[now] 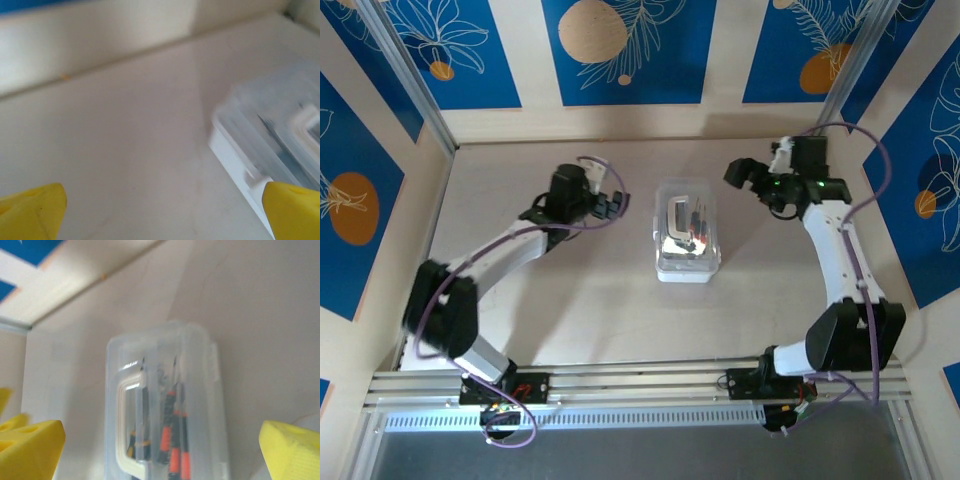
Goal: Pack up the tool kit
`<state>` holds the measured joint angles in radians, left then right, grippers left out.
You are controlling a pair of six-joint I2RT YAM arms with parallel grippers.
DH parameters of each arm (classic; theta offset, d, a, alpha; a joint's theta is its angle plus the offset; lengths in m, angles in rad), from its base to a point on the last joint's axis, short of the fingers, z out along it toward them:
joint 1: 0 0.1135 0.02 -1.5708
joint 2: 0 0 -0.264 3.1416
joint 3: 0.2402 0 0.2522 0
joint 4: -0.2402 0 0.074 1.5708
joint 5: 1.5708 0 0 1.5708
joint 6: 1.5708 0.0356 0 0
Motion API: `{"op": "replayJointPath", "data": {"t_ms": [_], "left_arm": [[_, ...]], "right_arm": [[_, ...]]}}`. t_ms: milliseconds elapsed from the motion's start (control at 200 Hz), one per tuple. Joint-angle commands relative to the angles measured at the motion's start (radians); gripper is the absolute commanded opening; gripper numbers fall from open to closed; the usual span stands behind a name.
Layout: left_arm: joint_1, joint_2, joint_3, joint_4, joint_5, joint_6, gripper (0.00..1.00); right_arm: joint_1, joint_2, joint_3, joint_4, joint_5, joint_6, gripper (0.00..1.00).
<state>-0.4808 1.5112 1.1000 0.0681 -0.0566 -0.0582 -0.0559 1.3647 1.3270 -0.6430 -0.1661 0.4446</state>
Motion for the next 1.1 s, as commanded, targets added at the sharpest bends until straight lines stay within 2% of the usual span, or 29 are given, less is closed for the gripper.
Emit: {"op": "replayJointPath", "data": {"t_ms": [0,50,255,405,530,725,780,880,930,975,1040,1096], "left_arm": [[0.063,-0.141,-0.091,-0.043,-0.198,0.032,1.0],[0.099,-0.201,-0.149,-0.029,-0.239,0.03,1.0],[0.282,-0.366,-0.425,0.084,-0.248,-0.003,1.0],[0.345,-0.369,-0.556,0.203,-0.259,-0.014,1.0],[0.37,-0.307,-0.629,0.319,-0.241,0.001,1.0],[0.402,-0.195,-0.72,0.544,-0.206,0.012,1.0],[0.409,-0.184,-0.705,0.526,-0.178,0.013,1.0],[0.413,-0.123,-0.713,0.665,-0.137,0.03,1.0],[0.415,-0.086,-0.701,0.683,-0.108,0.053,1.0],[0.418,-0.021,-0.717,0.779,-0.121,0.048,1.0],[0.418,0.07,-0.761,0.974,-0.082,0.071,1.0],[0.421,0.032,-0.776,0.93,-0.114,0.044,1.0]], "right_arm": [[-0.035,-0.09,-0.11,0.056,0.113,-0.095,0.99],[-0.039,-0.146,-0.197,0.133,0.226,-0.128,0.99],[-0.016,-0.347,-0.599,0.518,0.413,-0.226,0.99],[-0.016,-0.299,-0.721,0.667,0.344,-0.27,0.99],[-0.005,-0.214,-0.809,0.882,0.267,-0.302,0.99],[0.053,-0.039,-0.837,1.076,0.218,-0.33,0.99],[0.08,0.012,-0.836,1.128,0.215,-0.344,0.99],[0.135,0.079,-0.772,1.101,0.239,-0.403,0.99],[0.154,0.115,-0.736,1.085,0.27,-0.439,0.99],[0.157,0.148,-0.736,1.136,0.271,-0.461,0.99],[0.122,0.161,-0.702,1.083,0.231,-0.434,0.99],[0.07,0.149,-0.735,1.134,0.165,-0.395,0.99]]}}
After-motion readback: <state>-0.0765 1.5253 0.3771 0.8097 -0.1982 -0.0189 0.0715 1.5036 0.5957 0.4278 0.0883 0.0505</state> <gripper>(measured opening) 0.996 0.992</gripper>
